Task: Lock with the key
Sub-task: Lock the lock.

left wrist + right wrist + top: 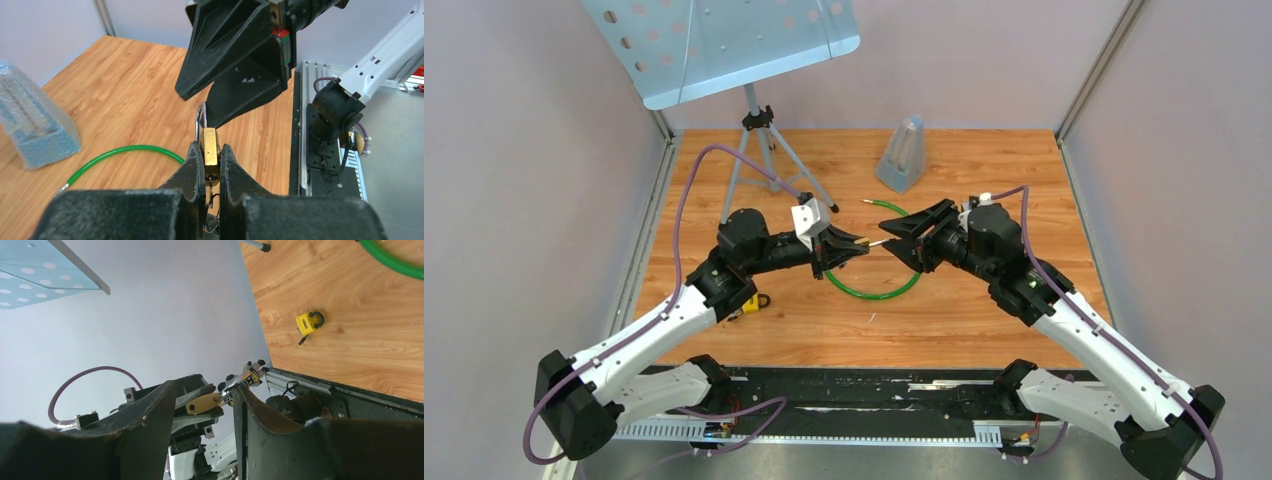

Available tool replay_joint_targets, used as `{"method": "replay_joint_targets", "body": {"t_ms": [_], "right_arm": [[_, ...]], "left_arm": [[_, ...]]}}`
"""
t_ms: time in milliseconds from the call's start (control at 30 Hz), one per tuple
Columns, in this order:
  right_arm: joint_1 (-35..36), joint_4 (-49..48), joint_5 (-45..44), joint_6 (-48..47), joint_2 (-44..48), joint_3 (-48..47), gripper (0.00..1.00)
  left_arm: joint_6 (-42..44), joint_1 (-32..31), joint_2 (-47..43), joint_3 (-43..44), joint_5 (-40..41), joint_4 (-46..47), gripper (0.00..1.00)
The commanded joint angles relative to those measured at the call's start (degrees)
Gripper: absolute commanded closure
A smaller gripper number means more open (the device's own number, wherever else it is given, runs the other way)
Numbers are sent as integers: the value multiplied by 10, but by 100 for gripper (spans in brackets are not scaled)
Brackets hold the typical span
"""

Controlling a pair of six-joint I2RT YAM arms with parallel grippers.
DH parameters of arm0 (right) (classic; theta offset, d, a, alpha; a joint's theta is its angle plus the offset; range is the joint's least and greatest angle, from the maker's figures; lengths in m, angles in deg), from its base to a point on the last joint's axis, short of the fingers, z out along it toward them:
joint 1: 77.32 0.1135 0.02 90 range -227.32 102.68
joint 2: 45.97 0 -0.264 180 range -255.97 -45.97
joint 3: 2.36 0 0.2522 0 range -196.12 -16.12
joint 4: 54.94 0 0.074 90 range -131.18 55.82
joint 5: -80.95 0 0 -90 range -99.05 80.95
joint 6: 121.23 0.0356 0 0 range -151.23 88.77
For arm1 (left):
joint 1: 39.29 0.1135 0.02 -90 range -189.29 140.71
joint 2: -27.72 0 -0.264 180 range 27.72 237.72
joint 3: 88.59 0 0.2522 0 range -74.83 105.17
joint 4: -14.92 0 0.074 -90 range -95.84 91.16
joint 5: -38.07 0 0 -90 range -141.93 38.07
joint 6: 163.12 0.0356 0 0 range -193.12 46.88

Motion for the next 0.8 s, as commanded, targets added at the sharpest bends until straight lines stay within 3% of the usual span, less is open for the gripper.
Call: {"method": "replay_joint_targets", "body": {"t_ms": [0,167,233,433,600,767], "right_arm": [[-3,-50,43,29,-6,15,54],[-10,-73,45,12,-12,27,57],[-10,-94,49,-17,-16,25,74],[-11,-129,50,-96,-15,16,100],[-10,-272,46,-190,27,80,100],[-11,-454,66,-289,67,155,100]], "left_arm": [[0,-1,-19,1,-16,47,100],[-12,-1,-31,-3,-15,45,100],[-21,-1,-35,-3,-6,40,100],[-76,-1,-25,10,52,12,100],[-154,2,4,28,89,9,100],[-229,22,50,64,34,-7,100]]}}
